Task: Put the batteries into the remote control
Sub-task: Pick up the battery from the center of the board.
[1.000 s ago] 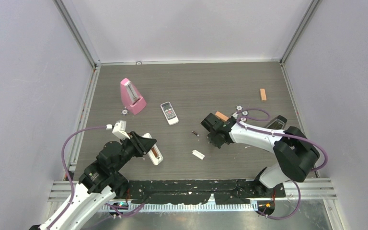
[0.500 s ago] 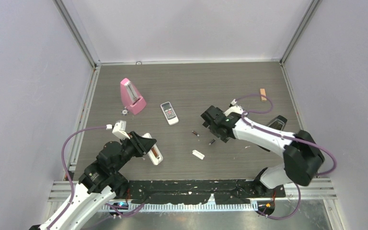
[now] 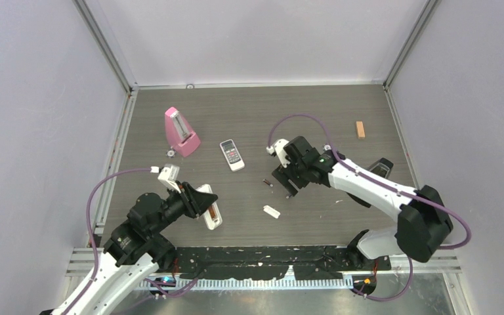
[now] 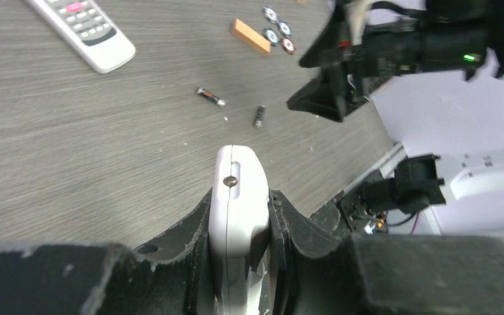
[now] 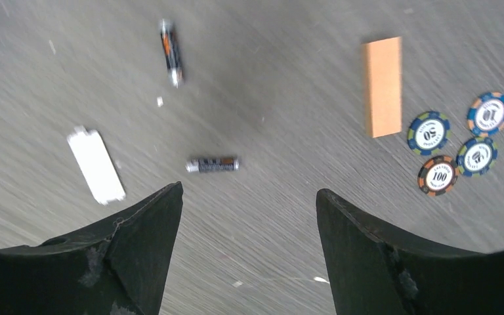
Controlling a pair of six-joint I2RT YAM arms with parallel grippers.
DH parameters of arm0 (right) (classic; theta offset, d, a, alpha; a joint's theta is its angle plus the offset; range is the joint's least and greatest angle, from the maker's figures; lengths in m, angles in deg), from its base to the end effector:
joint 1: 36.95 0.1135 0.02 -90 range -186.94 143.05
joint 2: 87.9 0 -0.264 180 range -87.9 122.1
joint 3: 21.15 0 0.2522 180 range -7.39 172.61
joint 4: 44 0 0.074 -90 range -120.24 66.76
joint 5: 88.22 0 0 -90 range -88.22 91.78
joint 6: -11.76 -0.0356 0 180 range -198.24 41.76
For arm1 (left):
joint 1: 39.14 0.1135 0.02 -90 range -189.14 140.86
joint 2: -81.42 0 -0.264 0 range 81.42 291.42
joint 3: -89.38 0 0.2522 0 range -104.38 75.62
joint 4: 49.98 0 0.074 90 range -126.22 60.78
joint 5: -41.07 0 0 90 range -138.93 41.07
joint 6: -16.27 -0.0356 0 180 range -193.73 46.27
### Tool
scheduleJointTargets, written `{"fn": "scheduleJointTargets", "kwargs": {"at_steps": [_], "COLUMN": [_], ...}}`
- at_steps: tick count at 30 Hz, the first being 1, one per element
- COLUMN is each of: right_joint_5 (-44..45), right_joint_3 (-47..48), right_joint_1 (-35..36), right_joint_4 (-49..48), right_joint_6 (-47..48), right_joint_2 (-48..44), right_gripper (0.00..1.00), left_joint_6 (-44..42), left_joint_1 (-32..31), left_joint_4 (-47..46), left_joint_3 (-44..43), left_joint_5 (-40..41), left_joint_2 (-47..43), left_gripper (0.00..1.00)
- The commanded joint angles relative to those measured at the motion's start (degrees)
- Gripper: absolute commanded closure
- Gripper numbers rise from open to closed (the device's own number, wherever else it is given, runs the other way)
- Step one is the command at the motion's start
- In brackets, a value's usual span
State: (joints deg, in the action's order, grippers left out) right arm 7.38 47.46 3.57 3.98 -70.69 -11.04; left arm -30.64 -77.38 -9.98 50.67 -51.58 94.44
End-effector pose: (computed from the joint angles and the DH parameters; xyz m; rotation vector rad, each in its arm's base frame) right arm 0.2078 0.1730 0.2434 -1.0032 2.3424 0.1000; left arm 0.0746 -0.0608 0.2552 -0.0475 1.9488 -1.0210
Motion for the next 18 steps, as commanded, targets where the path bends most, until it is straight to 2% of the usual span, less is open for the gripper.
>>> {"fn": "scheduleJointTargets", "kwargs": {"at_steps": [1,4,12,18], "right_joint_5": [0.5,0.5,0.5,-3.6], "right_joint_3": [0.0,-1.3,-7.0,-7.9], "right_joint_1": [0.1,0.6,3.8,4.2], "right_joint_4": [6.1,3.4,-6.8,-10.5], "right_joint_6": [15.9,18.2,24.7,29.8], "right_joint_2": [3.6,4.5,4.4,6.6], "right_gripper": [0.22,0.22,0.22,0.23], "left_joint_6": [-6.6,-8.1,-8.0,-7.9], "left_joint_1": [0.2,0.2,0.3,0.2], "left_joint_4": [-4.2,-4.4,-5.5,-5.8], "left_joint_3": [-4.2,-5.0,-5.6,-5.6], "left_joint_5": [-9.1,-11.5,-11.6,-11.5], "left_joint_2": [1.0,1.9,3.1,2.5], "left_gripper": [1.0,1.0,1.0,1.0]}}
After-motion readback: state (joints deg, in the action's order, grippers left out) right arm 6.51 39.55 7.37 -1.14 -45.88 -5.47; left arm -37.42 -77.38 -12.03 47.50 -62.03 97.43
